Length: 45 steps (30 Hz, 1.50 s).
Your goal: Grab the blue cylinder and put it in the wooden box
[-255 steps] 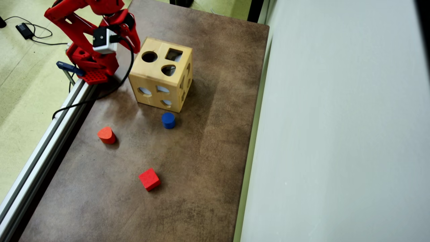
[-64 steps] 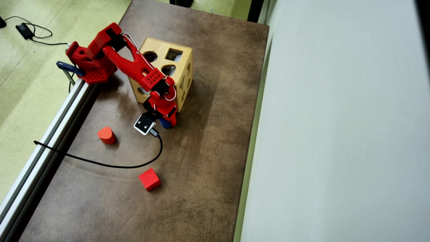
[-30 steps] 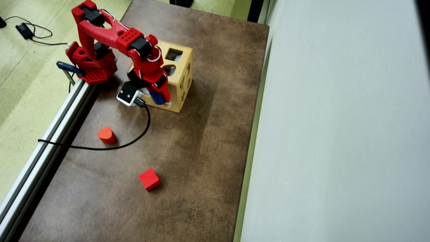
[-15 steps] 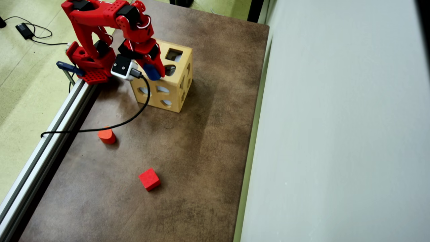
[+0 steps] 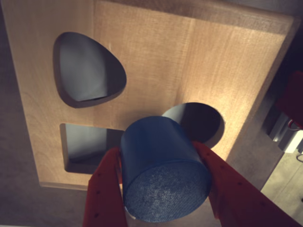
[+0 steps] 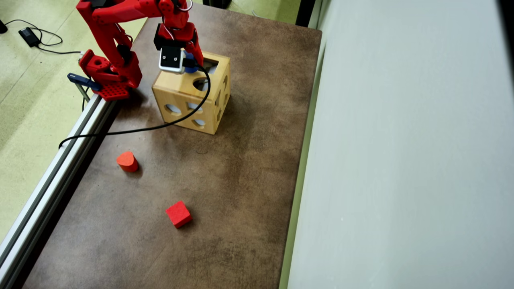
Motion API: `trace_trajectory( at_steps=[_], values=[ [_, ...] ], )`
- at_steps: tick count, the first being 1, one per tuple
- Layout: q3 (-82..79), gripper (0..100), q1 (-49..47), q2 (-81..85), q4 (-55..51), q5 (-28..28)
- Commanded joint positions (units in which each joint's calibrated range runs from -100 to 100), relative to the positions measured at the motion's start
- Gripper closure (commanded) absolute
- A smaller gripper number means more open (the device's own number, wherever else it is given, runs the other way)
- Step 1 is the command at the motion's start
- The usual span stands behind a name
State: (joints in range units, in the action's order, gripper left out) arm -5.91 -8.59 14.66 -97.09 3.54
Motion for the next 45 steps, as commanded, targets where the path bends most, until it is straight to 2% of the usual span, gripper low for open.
trace_trajectory(
  at_steps=[1,6,45],
  values=[
    [-3.3,97,-0.3,7.3,0.2,0.7],
    [-5.2,97,0.3,8.9,-0.3,2.6],
    [-7.9,97,0.4,8.9,-0.3,2.7]
  ],
)
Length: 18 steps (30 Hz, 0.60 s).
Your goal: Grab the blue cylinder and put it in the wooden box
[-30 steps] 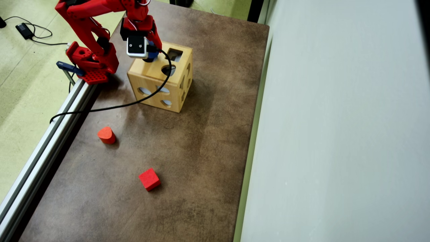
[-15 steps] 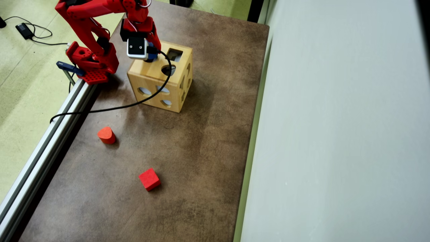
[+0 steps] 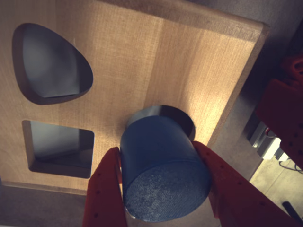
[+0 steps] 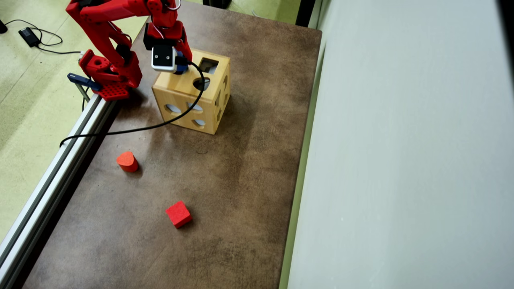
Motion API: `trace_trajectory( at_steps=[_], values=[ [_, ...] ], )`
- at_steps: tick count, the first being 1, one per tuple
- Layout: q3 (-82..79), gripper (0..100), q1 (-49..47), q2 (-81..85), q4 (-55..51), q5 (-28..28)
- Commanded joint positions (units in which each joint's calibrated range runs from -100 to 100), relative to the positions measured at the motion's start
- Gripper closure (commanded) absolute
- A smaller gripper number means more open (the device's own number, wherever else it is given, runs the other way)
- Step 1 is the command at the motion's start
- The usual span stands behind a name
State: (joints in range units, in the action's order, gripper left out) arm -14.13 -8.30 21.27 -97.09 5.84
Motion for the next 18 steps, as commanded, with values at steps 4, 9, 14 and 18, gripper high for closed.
trace_trajectory(
  at_steps=[4,9,14,18],
  values=[
    [0.4,97,0.1,2.3,-0.3,0.4],
    [0.1,97,-0.2,2.4,-0.3,0.4],
    [-0.6,97,-0.1,3.1,-0.3,0.4],
    [-0.7,97,-0.2,4.2,-0.3,0.4]
  ],
)
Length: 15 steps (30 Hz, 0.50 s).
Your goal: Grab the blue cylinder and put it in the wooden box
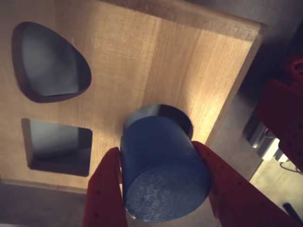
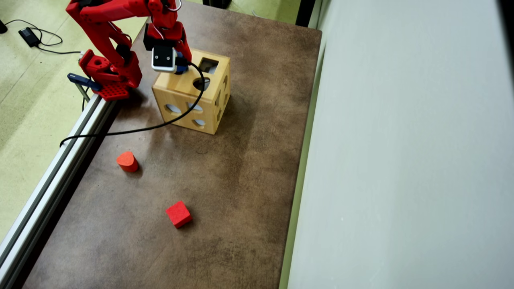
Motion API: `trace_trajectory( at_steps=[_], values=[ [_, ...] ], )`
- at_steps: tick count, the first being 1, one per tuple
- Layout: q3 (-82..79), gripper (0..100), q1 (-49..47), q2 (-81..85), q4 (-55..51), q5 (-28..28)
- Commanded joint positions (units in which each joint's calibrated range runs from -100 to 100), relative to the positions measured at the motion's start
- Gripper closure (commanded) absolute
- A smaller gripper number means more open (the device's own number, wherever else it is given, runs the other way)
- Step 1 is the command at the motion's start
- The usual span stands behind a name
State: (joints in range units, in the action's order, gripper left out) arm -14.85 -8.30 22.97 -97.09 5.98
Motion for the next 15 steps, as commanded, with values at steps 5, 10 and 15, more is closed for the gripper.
trace_trajectory(
  at_steps=[5,10,15],
  values=[
    [0.0,97,0.1,2.6,-0.3,0.3],
    [0.0,97,0.1,2.6,-0.3,0.2],
    [0.0,97,0.1,2.6,-0.3,0.2]
  ],
)
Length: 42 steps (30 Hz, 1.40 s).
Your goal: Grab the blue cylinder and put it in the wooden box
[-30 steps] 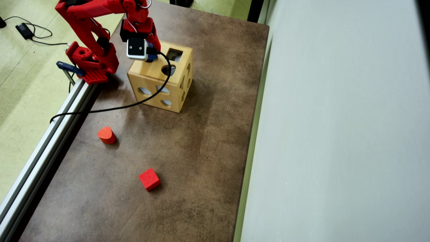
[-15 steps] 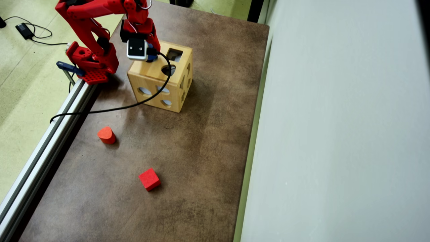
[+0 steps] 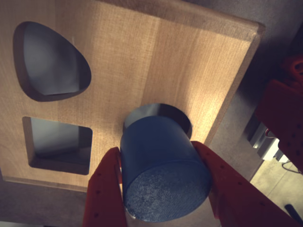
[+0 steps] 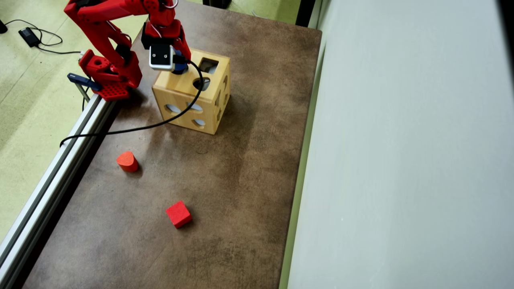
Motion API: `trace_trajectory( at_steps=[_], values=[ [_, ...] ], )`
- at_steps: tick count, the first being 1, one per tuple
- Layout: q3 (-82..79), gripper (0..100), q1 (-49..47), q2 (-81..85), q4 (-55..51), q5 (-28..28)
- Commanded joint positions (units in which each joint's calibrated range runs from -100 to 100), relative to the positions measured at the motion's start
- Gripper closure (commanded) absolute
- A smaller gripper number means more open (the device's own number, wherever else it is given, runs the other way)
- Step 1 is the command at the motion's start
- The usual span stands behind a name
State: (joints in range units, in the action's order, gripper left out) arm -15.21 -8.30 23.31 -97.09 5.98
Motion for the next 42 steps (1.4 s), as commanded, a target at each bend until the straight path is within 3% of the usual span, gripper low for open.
trace_trajectory(
  at_steps=[1,12,20,33,42],
  values=[
    [0.4,97,0.1,2.3,-0.3,0.2],
    [0.3,96,0.2,4.8,-0.3,0.2],
    [-0.8,81,0.1,4.9,-0.3,0.2],
    [-1.8,67,0.1,4.4,-0.3,0.2],
    [-1.8,66,0.1,5.0,-0.3,0.2]
  ],
)
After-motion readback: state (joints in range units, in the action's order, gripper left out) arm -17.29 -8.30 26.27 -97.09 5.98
